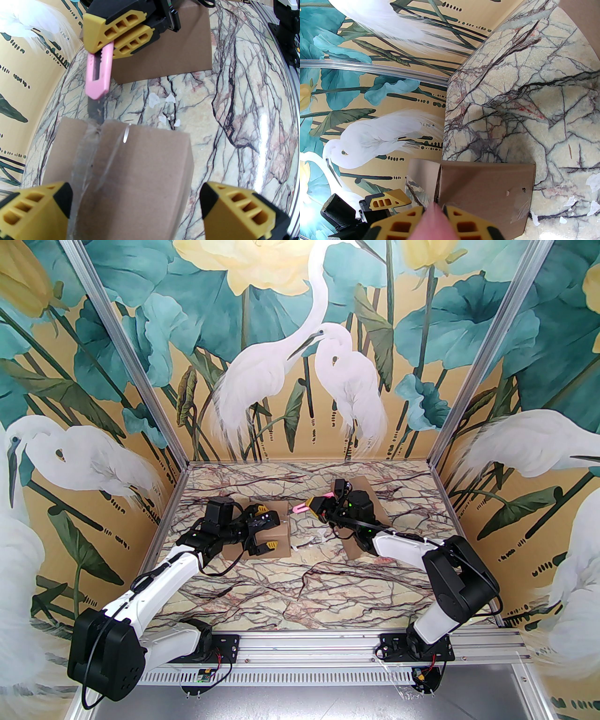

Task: Unpack the express box

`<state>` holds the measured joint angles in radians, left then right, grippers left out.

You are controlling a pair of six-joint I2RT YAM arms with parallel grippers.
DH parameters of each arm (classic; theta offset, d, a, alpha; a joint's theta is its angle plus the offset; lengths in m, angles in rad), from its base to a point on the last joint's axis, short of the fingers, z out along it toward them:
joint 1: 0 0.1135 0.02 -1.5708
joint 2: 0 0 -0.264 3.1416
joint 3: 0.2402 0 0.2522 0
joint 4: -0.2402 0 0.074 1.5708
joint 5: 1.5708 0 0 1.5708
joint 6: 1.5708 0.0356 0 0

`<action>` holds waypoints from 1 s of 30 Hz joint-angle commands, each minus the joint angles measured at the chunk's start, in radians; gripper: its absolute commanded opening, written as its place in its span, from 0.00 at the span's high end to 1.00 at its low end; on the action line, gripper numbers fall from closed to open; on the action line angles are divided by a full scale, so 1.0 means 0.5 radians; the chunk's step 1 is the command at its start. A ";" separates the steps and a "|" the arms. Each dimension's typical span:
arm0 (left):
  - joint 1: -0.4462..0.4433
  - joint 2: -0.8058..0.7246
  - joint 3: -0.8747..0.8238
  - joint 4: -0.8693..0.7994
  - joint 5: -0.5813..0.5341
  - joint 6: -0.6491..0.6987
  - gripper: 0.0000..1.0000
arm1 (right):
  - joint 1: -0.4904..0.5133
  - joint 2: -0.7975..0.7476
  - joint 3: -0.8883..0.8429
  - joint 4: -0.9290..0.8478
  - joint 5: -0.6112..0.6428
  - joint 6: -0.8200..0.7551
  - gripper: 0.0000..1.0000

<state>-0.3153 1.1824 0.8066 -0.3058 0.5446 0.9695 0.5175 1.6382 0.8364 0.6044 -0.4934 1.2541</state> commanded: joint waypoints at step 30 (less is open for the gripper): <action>-0.014 0.157 0.021 0.166 -0.031 0.027 0.06 | 0.065 -0.023 -0.061 -0.071 -0.282 0.059 1.00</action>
<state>-0.3206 1.2457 0.7967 -0.2417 0.5446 0.9657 0.5358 1.6382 0.8249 0.5865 -0.5732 1.2724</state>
